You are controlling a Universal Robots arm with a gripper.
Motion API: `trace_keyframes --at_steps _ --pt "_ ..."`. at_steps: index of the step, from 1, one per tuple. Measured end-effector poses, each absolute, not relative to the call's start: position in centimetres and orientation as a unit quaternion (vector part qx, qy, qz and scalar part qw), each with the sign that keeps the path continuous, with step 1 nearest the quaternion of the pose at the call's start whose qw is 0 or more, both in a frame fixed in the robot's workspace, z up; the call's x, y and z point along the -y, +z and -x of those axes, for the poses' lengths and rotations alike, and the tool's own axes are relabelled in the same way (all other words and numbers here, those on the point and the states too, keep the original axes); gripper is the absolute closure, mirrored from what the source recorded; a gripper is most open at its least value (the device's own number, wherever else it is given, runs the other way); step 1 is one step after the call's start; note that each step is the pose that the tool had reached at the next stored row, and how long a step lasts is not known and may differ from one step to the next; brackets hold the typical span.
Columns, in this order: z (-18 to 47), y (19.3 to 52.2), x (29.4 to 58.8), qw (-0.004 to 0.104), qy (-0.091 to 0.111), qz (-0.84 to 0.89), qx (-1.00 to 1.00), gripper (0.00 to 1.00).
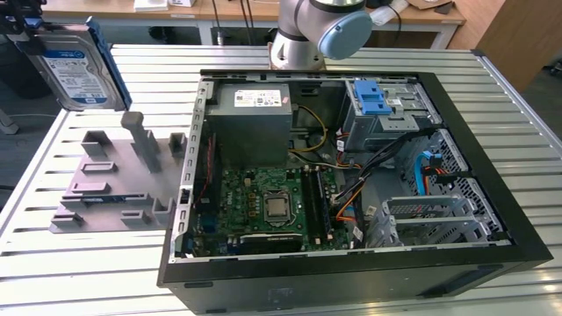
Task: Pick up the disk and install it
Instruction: 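Pick up the disk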
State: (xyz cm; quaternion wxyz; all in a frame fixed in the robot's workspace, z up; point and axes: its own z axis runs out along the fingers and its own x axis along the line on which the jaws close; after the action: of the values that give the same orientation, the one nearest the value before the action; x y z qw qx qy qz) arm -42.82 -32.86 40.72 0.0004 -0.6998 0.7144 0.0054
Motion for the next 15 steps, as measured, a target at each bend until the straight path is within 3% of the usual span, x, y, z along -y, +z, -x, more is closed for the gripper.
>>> trace_keyframes --at_steps 15 --pt "42.8 42.3 32.9 0.001 0.005 0.7 -0.714 0.63"
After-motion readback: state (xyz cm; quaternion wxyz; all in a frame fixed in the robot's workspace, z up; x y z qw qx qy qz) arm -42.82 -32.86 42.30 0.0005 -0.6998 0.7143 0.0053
